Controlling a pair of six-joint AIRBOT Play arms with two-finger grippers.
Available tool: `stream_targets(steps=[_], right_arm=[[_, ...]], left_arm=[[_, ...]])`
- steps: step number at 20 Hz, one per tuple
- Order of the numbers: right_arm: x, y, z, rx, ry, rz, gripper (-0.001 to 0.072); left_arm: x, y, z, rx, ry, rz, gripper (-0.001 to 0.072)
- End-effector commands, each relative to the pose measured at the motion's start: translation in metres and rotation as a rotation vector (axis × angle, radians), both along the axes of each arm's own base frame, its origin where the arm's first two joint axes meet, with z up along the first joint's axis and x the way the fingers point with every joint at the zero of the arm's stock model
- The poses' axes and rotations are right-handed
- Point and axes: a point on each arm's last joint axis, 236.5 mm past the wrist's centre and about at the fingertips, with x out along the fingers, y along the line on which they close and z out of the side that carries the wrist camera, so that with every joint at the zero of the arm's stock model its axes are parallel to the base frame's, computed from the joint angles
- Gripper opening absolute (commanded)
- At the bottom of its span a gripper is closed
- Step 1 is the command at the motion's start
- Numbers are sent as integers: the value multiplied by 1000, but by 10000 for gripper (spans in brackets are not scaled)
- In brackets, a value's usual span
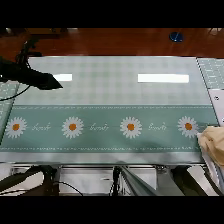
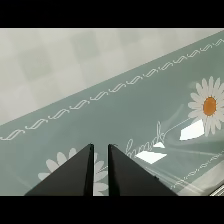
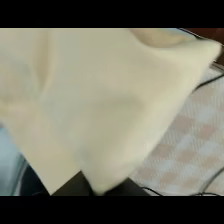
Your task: Fold the shirts.
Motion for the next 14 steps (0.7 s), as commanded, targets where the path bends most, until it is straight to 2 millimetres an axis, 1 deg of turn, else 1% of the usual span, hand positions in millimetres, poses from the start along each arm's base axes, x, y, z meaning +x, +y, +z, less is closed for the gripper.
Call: stream_targets(steps=[1,3,4,5,6,7,8,9,10,11,12,13,14], right_arm=[[-67,2,-10,23,307,-36,22],[-86,-6,-13,-4,405,-12,22],[-88,-11,-18,-14,420,10,23],[-88,-14,-26,-9,421,47,59],[-88,-13,-32,12,424,86,240],[-89,-13,-39,41,426,147,483],[-88,-15,-44,48,427,188,533],[-87,-22,-49,30,426,220,533],[-86,-35,-50,-17,431,249,533],[-85,-53,-46,-102,440,253,533],[-75,-75,-42,-207,408,230,533],[-49,-101,-38,-317,317,243,529],[-6,-128,-31,-417,177,289,526]], left_arm=[[4,12,1,1,-6,33,140],[6,15,4,-2,-9,49,140],[7,15,6,-1,-14,49,140],[8,15,8,0,-20,49,140],[9,15,9,0,-25,49,140],[10,16,10,2,-30,50,140],[12,16,11,2,-37,54,140],[13,17,11,3,-40,58,140],[14,17,11,4,-44,61,140],[16,18,11,4,-51,65,140],[18,18,12,5,-56,69,141],[19,18,12,5,-61,71,145],[21,19,12,6,-69,77,296]])
